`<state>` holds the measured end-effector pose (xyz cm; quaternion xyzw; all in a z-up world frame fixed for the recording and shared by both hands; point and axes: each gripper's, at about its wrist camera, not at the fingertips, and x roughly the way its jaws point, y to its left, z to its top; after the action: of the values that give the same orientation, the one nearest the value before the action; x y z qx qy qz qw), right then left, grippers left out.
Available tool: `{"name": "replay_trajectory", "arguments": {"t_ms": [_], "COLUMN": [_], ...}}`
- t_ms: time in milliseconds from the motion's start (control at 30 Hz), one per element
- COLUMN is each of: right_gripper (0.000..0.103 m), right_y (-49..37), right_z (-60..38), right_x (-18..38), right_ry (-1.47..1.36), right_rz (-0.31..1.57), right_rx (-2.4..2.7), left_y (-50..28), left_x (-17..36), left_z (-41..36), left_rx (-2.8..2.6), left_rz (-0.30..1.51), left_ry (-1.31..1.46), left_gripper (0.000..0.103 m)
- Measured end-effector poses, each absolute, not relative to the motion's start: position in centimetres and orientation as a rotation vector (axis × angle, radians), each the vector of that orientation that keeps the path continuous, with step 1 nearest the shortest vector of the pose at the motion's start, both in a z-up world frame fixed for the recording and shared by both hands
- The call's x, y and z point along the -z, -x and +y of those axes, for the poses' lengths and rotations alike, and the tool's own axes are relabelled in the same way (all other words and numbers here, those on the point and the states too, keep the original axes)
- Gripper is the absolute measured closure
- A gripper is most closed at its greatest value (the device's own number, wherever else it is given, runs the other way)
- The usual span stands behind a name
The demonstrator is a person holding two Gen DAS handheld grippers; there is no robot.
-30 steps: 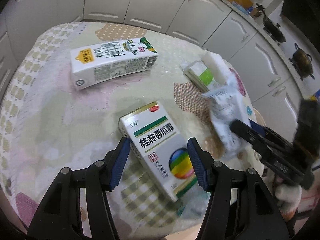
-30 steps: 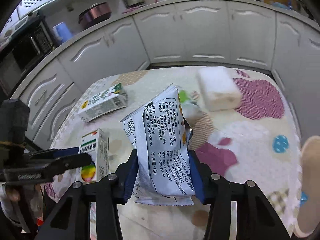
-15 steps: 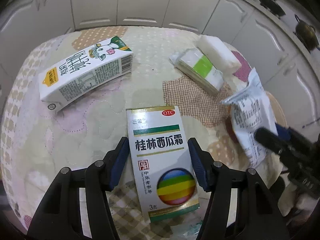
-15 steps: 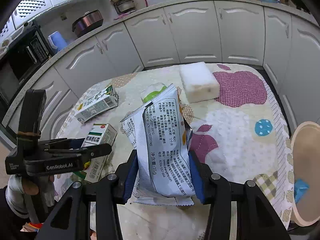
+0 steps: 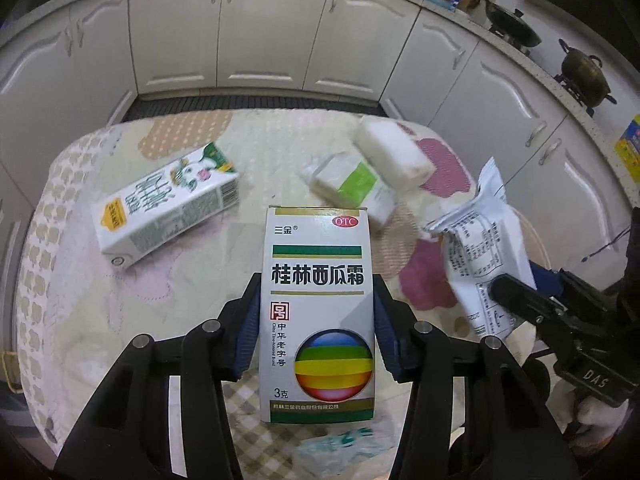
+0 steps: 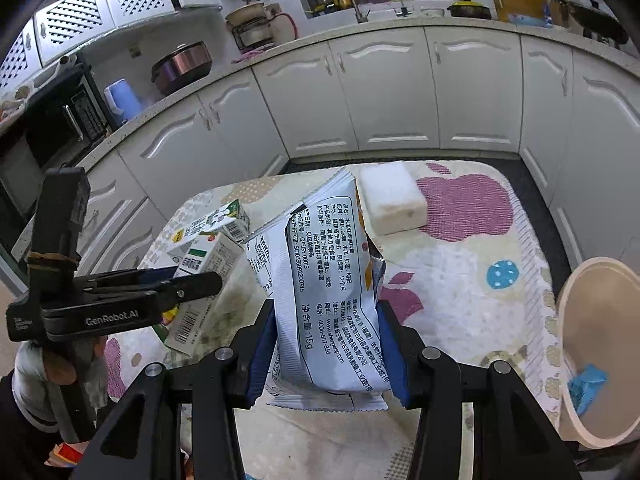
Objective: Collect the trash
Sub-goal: 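Grasp the white-and-green medicine box with the left tool while the right tool grasps the white snack packet, then carry the medicine box and white packet over the beige bin and open both tools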
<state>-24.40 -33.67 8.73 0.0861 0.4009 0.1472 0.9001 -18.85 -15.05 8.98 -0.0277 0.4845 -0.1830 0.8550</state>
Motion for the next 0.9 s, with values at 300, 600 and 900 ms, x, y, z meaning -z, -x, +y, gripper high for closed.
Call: {"name": "replay_trajectory", "arguments": {"t_ms": [300, 600, 900], "right_gripper": [0.056, 0.056, 0.056], "right_y": [25.7, 27.1, 28.3], "right_z": [-35.9, -38.6, -41.0], "right_x": [-9.8, -10.1, -10.1], "right_ry": [-0.189, -0.231, -0.261], "right_rz": [0.803, 0.786, 0.774], "right_rx": [-0.249, -0.194, -0.142], "left_y": [19.7, 19.9, 20.2], "left_x": [-10.9, -11.7, -11.7], "left_z": [-18.6, -22.2, -25.1], "left_rx": [0.428, 0.469, 0.503], "left_rz": [0.976, 0.948, 0.94], "left_ry": [0.011, -0.039, -0.076], "left_gripper": [0.054, 0.054, 0.054]}}
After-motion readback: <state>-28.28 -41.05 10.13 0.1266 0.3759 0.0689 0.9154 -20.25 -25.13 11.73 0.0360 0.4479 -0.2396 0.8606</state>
